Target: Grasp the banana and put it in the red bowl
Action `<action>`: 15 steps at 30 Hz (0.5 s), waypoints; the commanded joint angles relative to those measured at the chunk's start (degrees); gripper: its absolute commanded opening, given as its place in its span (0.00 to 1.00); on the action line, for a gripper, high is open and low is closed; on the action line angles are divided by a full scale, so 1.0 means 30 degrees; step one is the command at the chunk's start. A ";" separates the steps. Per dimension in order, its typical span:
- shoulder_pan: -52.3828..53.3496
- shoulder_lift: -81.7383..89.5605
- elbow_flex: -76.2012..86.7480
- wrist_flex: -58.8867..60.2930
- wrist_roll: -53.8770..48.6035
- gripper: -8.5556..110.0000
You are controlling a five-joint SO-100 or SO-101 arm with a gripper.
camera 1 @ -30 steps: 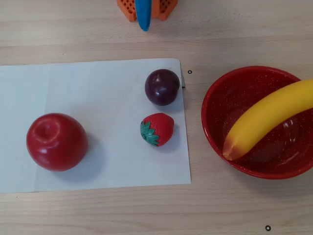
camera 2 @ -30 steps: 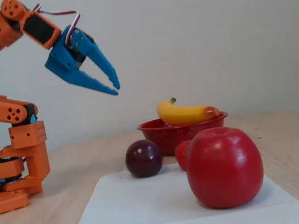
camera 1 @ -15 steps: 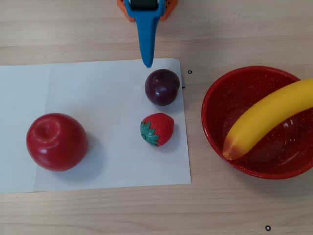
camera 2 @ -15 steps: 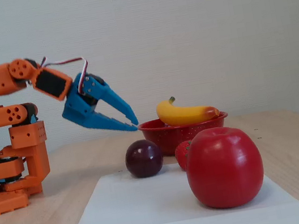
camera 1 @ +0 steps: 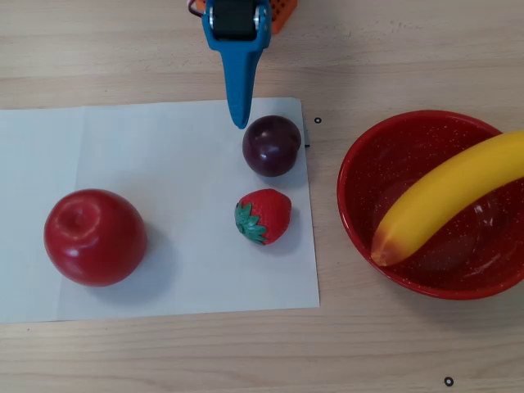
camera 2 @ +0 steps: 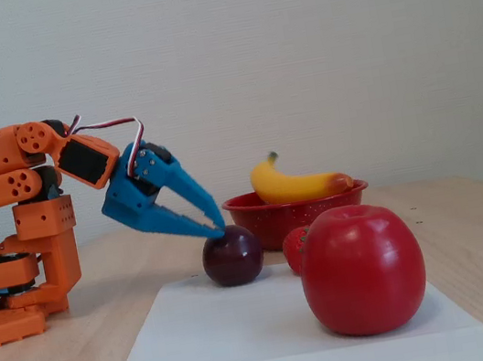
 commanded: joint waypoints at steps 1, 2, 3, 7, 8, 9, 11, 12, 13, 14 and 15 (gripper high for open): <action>-0.0234 0.0469 0.0176 0.0820 -0.0557 0.08; -0.0234 0.0469 0.0176 0.1289 -0.0615 0.08; -0.0205 0.0469 0.0176 0.1699 -0.0645 0.08; -0.0117 0.0469 0.0176 0.2988 -0.1025 0.08; -0.0088 0.0469 0.0176 0.3193 -0.1201 0.08; -0.0029 0.0469 0.0176 0.3223 -0.1230 0.08; 0.0029 0.0469 0.0176 0.3223 -0.1260 0.08; 0.0059 0.0469 0.0176 0.3223 -0.1260 0.08; 0.0059 0.0469 0.0176 0.3223 -0.1230 0.08; 0.0059 0.0469 0.0176 0.3223 -0.1230 0.08; 0.0059 0.0469 0.0176 0.3252 -0.1260 0.08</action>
